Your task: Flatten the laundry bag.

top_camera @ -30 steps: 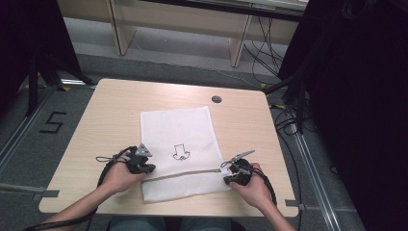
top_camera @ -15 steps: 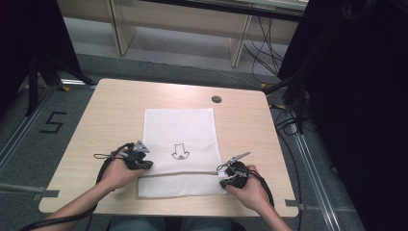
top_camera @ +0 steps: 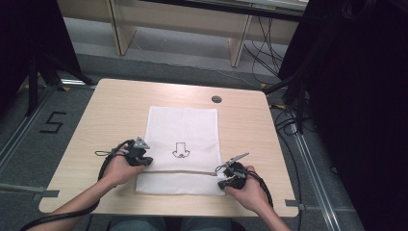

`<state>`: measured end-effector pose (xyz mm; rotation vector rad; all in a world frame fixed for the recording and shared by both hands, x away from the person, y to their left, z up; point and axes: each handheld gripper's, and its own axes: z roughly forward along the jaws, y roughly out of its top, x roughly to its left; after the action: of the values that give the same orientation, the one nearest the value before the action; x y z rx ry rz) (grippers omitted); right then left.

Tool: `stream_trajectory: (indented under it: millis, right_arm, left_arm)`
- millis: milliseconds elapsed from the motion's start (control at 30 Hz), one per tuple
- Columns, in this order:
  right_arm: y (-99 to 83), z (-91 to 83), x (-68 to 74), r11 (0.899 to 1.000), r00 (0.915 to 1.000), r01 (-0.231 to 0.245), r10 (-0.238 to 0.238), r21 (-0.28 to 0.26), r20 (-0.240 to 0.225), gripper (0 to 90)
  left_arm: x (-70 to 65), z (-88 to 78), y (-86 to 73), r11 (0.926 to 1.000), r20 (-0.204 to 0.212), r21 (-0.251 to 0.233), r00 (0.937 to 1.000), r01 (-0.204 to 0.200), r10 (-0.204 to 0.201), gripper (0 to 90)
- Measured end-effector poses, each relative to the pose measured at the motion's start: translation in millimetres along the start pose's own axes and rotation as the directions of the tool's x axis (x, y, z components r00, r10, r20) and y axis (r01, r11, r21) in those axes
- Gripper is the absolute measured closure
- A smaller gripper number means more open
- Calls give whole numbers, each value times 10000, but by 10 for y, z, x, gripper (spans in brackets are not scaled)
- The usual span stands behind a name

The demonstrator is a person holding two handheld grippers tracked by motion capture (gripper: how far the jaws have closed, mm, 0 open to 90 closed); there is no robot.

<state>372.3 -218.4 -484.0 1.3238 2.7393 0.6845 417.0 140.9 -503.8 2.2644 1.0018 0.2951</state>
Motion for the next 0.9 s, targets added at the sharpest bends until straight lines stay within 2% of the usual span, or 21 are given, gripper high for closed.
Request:
stream_trajectory:
  millis: [33,67,133,200,333,367,433,467,533,567,667,700,733,867,900]
  right_arm:
    - [-1,2,5,10000,10000,64,-64,-17,-29,900]
    - [0,-1,20,9999,10000,-81,80,92,48,900]
    - [3,9,22,9999,9999,161,-161,16,-5,900]
    - [6,9,26,9999,9999,147,-147,41,-34,900]
    - [4,3,42,9998,10000,-81,82,154,-52,900]
    - [3,4,46,9998,9999,-98,99,144,-54,900]
    - [5,13,34,9999,9998,112,-111,51,-138,900]
    - [5,13,34,9999,9998,112,-111,51,-138,900]
    - [7,13,33,9999,9998,85,-84,82,-187,900]
    - [9,20,19,9995,9994,306,-306,-17,-182,900]
    - [10,27,30,9994,9993,333,-334,-50,-188,900]
    - [10,21,48,9998,9997,175,-175,20,-165,900]
    - [12,17,61,9999,9997,141,-140,75,-186,900]
    - [18,22,71,9998,9997,192,-190,81,-164,900]
    - [17,21,67,9999,9998,72,-69,127,-178,900]
  left_arm:
    - [-1,4,0,10000,-19,-43,10000,45,-45,898]
    - [0,4,0,10000,-16,-46,10000,78,-78,898]
    - [1,5,4,10000,-53,-24,10000,65,-65,898]
    - [-1,14,15,10000,-189,-39,9998,-24,23,898]
    - [-2,42,41,9999,-304,-127,9995,101,-105,898]
    - [6,33,39,10000,-294,-43,9996,-45,44,898]
    - [9,39,31,9998,-322,-158,9994,98,-103,898]
    - [14,31,30,9999,-255,-99,9996,77,-79,898]
    - [6,43,25,9993,-328,-281,9992,233,-242,897]
    - [6,46,24,9993,-350,-305,9991,236,-246,897]
    - [16,55,29,9991,-442,-368,9988,210,-227,896]
    - [15,58,29,9989,-403,-379,9988,273,-289,897]
    - [22,49,31,9995,-408,-281,9990,141,-152,897]
    - [5,62,27,9989,-460,-417,9986,234,-253,896]
    - [1,59,28,9991,-498,-399,9986,131,-151,897]
